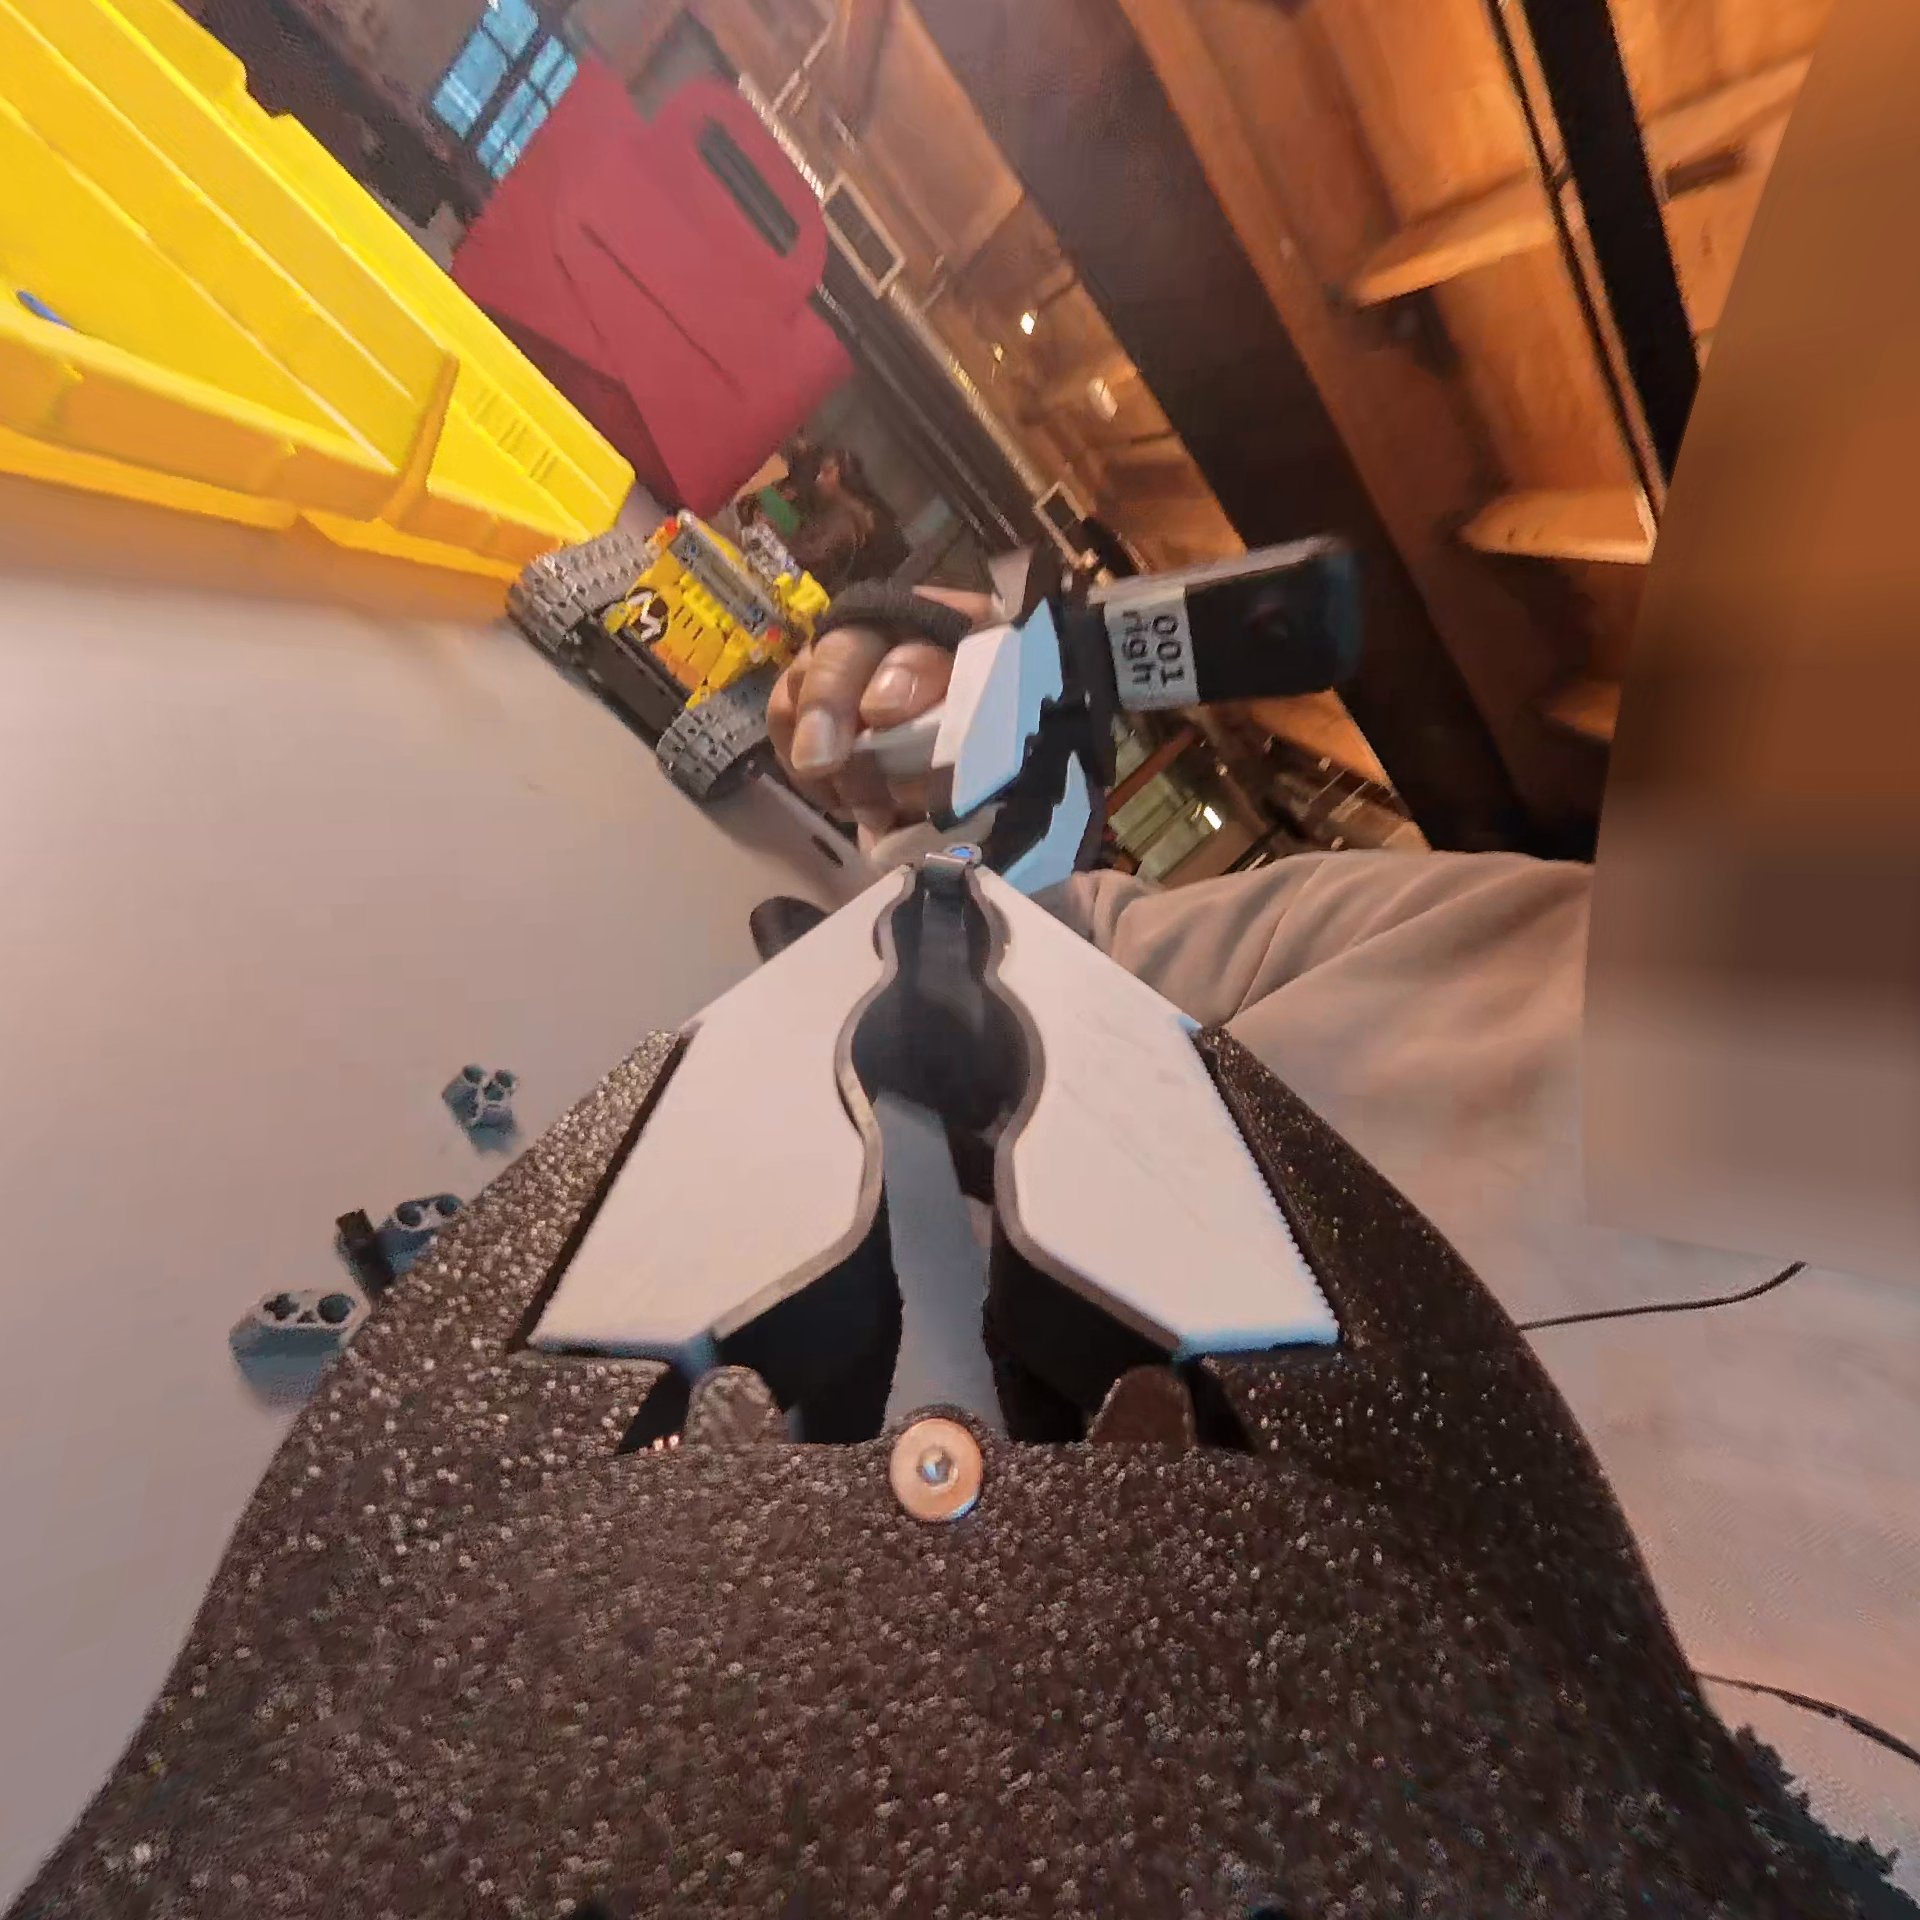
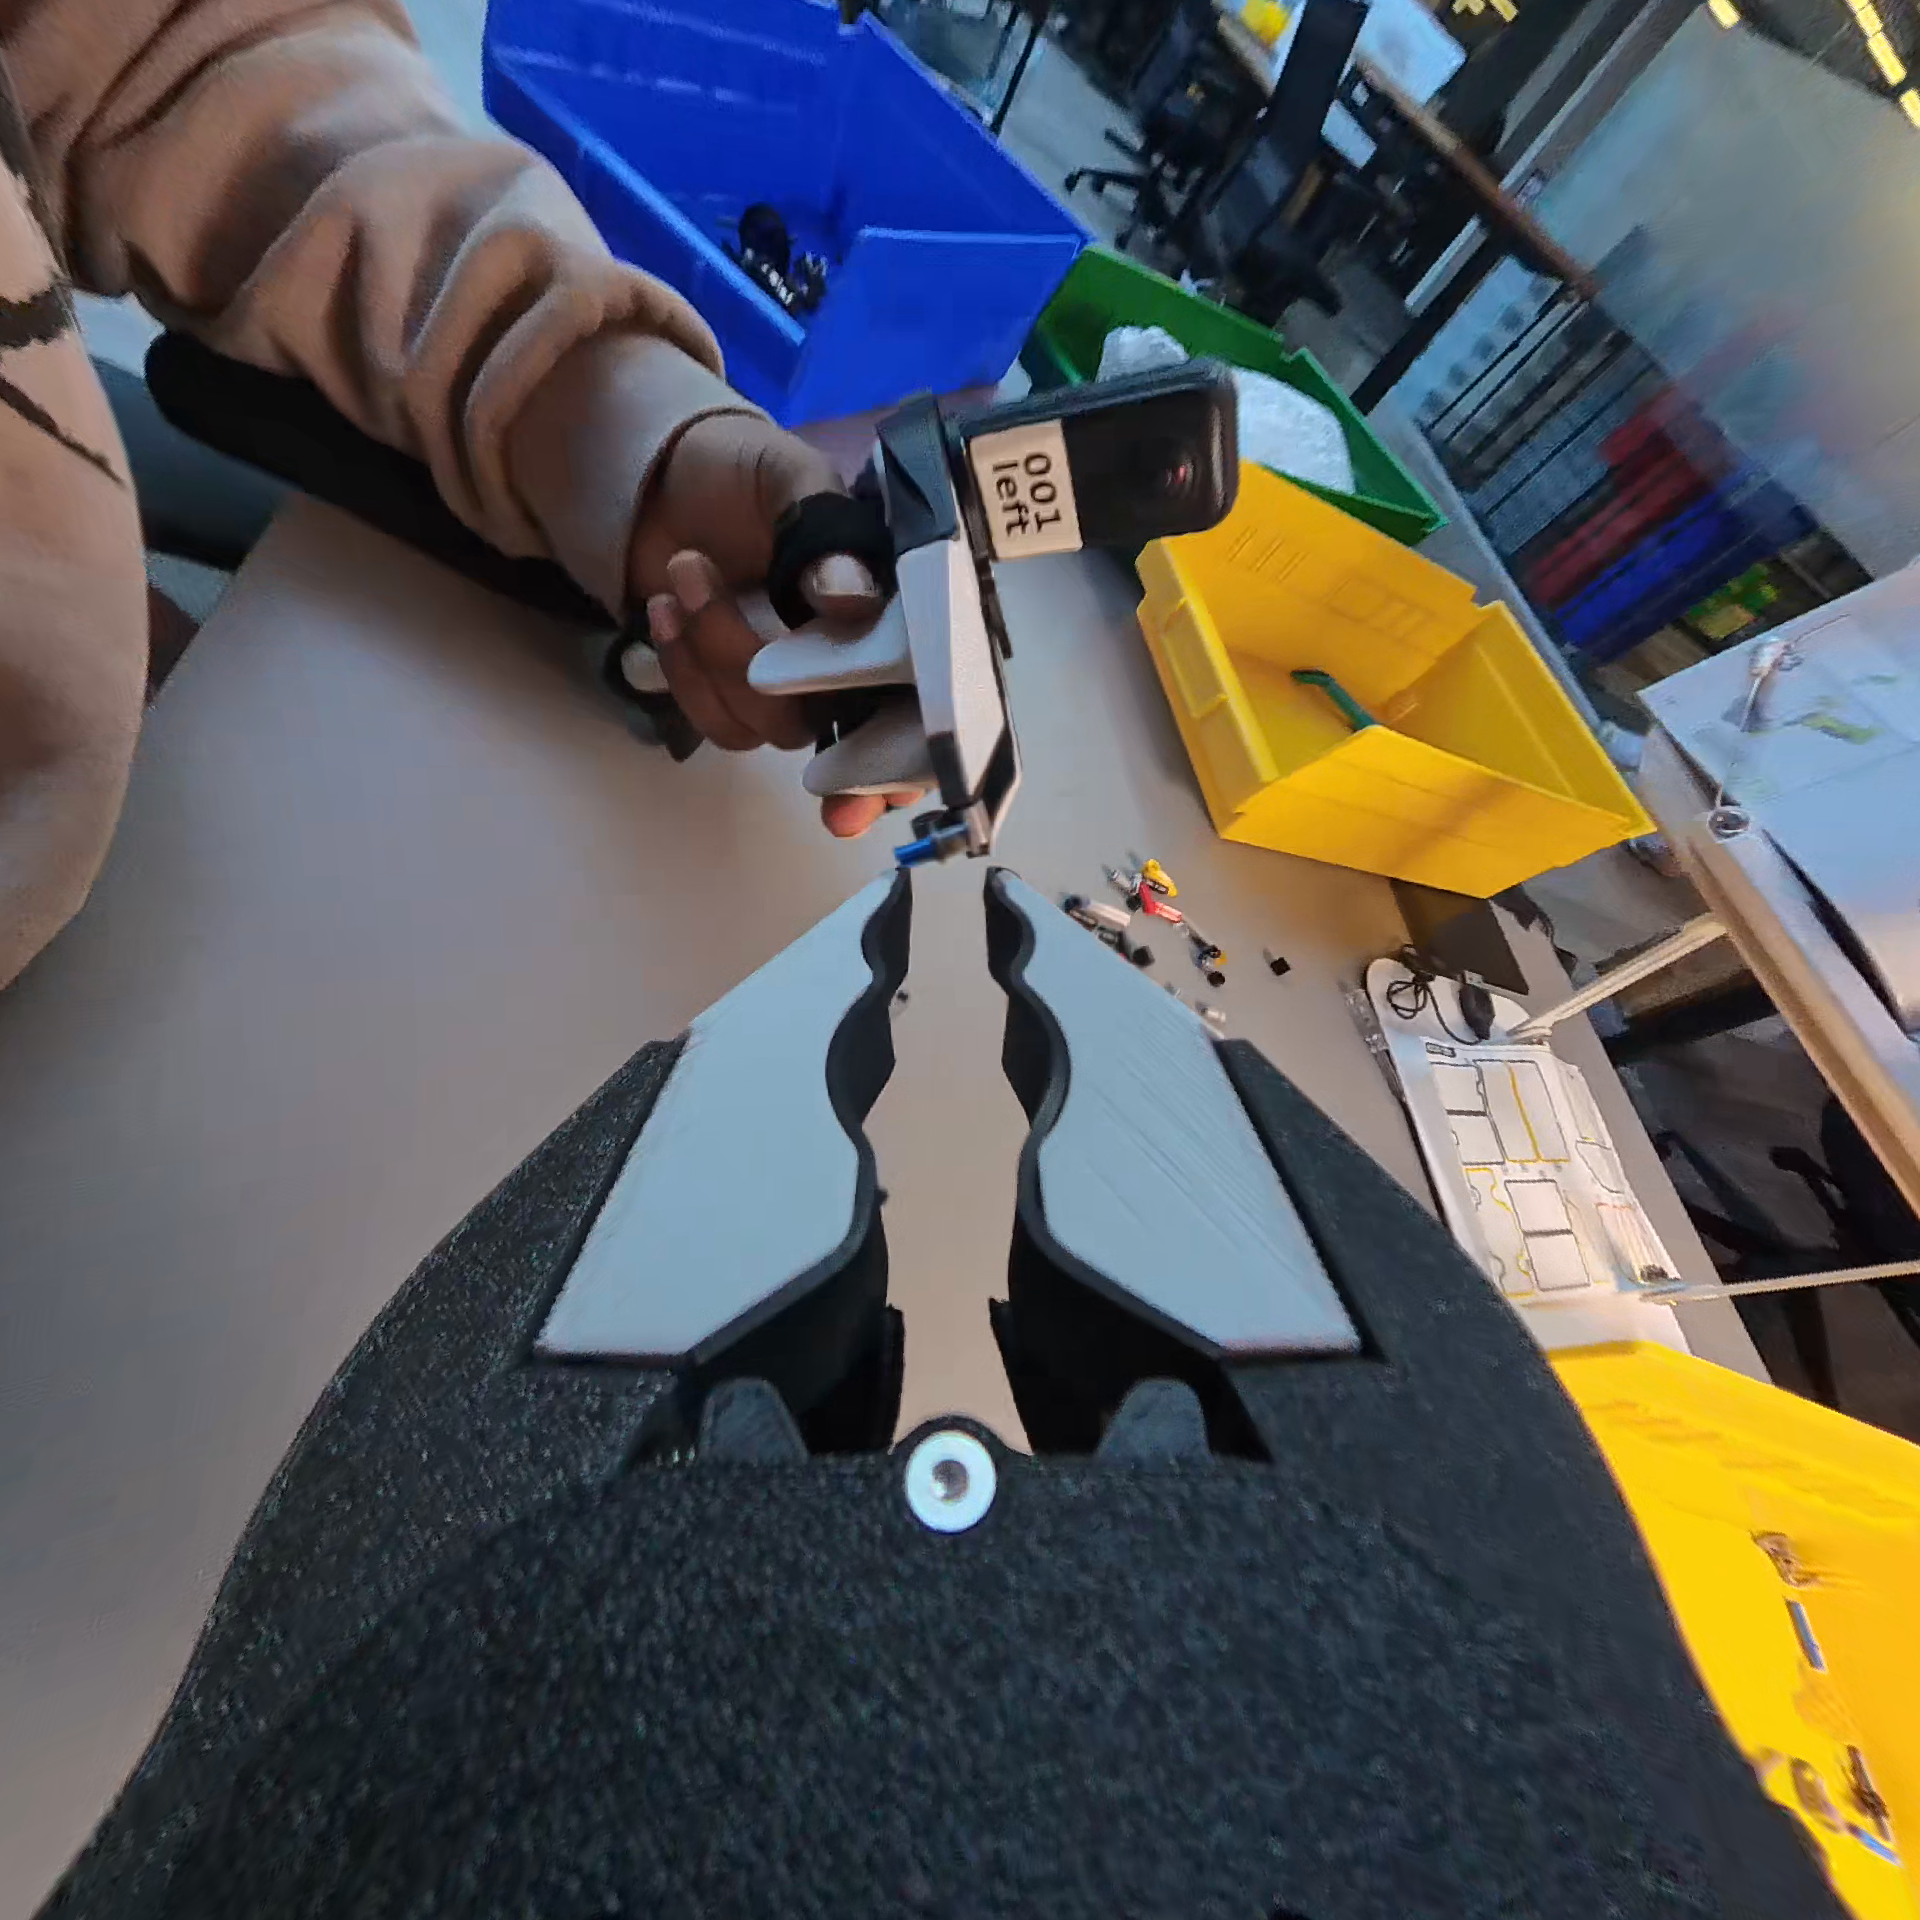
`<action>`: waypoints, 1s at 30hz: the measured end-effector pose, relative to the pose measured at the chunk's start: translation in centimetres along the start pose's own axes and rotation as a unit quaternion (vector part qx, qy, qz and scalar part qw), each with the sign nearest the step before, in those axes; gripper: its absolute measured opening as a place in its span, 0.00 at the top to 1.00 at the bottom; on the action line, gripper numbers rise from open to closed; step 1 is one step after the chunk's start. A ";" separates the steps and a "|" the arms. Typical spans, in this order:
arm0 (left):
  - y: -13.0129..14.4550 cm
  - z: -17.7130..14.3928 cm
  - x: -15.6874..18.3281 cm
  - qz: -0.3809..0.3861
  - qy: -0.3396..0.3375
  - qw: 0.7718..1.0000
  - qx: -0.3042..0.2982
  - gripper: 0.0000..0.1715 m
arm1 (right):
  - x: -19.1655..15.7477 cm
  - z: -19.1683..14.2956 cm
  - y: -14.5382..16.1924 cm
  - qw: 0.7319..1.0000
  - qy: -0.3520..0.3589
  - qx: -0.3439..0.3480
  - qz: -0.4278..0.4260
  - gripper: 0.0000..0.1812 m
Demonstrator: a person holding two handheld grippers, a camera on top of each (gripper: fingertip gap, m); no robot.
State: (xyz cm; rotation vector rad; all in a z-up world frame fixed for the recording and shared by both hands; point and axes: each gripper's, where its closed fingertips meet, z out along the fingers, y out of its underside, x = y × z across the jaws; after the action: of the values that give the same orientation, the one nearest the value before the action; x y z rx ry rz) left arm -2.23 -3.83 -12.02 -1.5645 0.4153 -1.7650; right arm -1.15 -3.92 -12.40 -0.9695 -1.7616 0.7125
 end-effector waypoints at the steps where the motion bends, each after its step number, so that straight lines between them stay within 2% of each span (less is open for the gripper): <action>1: -0.4 -0.1 0.0 -0.004 0.003 1.000 0.013 0.96 | 0.1 0.1 -0.4 1.000 0.010 0.014 0.006 0.92; 4: -0.8 -0.2 0.0 0.006 -0.001 0.999 0.032 0.96 | 0.9 0.7 -0.9 0.997 0.061 0.036 0.012 0.90; 6: -0.9 -0.1 0.0 0.008 0.000 0.999 0.034 0.96 | 1.2 1.0 -1.1 0.996 0.079 0.042 0.000 0.94; 11: -1.0 -0.2 0.5 0.035 0.004 0.999 0.040 0.97 | 1.7 0.8 -1.4 0.996 0.067 0.048 0.022 0.91; 16: -1.2 -0.1 1.3 0.119 -0.012 0.992 0.047 0.96 | 1.8 0.6 -1.9 0.992 0.057 0.074 0.087 0.91; 20: -1.2 0.1 1.9 0.216 -0.042 0.975 0.043 0.96 | 1.1 0.6 -2.1 0.983 0.012 0.101 0.153 0.92; 22: -1.0 0.2 2.1 0.256 -0.058 0.964 0.033 0.96 | 1.0 0.5 -2.4 0.979 0.004 0.118 0.165 0.97; 26: -0.6 0.3 1.9 0.297 -0.083 0.951 0.012 0.96 | 0.7 0.4 -2.2 0.980 -0.010 0.110 0.165 0.97; 30: 0.5 0.5 1.3 0.358 -0.113 0.926 -0.046 0.93 | -0.1 0.4 -1.5 0.986 -0.029 0.083 0.140 0.97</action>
State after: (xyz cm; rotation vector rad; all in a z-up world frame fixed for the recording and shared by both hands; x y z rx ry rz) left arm -1.63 -4.98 -11.37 -1.4061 0.8387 -1.0037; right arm -1.92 -4.78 -11.34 -1.1016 -1.6024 1.0574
